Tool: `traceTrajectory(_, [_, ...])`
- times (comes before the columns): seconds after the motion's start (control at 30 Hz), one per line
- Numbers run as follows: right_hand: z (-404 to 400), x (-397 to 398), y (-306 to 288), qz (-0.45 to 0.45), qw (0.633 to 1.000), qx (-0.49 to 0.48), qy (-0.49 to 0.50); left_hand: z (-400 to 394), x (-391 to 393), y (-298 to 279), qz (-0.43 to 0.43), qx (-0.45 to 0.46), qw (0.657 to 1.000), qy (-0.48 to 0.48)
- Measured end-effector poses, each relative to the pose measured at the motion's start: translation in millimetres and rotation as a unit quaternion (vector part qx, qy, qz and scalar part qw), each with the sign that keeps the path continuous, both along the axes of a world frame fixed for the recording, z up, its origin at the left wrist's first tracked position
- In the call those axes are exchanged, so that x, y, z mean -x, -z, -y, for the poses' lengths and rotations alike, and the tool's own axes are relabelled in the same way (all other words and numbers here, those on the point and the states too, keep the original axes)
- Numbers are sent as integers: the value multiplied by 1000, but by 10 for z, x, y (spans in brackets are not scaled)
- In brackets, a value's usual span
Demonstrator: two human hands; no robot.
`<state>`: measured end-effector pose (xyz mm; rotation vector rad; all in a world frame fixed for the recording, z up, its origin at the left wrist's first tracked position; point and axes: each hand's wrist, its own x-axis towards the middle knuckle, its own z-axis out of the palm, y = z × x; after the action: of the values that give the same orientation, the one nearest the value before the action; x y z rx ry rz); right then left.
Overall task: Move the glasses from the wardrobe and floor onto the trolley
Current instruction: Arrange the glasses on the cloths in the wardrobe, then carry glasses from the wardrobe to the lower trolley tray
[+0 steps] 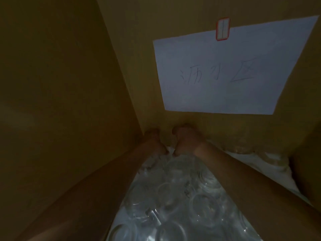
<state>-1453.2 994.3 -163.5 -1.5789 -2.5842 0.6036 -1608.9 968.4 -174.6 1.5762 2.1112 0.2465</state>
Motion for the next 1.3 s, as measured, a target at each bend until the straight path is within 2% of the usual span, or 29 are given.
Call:
traceTrajectory(0.13, [8, -13, -1, -18, 1000, 1, 5, -33, 7, 8, -29, -8, 1000, -4])
traceTrajectory(0.43, [119, -47, -89, -37, 998, 2, 45, 48, -16, -304, -19, -53, 998, 5])
traceTrajectory(0.63, [398, -94, -420, -68, 990, -65, 102, 328, -86, -653, -18, -177, 984, 13])
traceTrajectory(0.77, [694, -216, -761, -144, 972, -114, 145, 563, -158, -1025, -22, -260, 965, 19])
traceTrajectory(0.9, [1023, -350, -1094, -220, 928, -195, 229, 833, -168, -1388, 62, -338, 939, -31])
traceTrajectory(1.07, [1523, -520, -1403, -387, 820, -252, 338, 1249, -172, -1736, 192, -409, 888, -87])
traceTrajectory(1.2, [1955, -610, -1548, -466, 750, -258, 392, 1625, -209, -1878, 307, -406, 852, -124])
traceTrajectory(1.3, [2241, -644, -1630, -478, 734, -217, 431, 1927, -268, -1907, 424, -382, 807, -154])
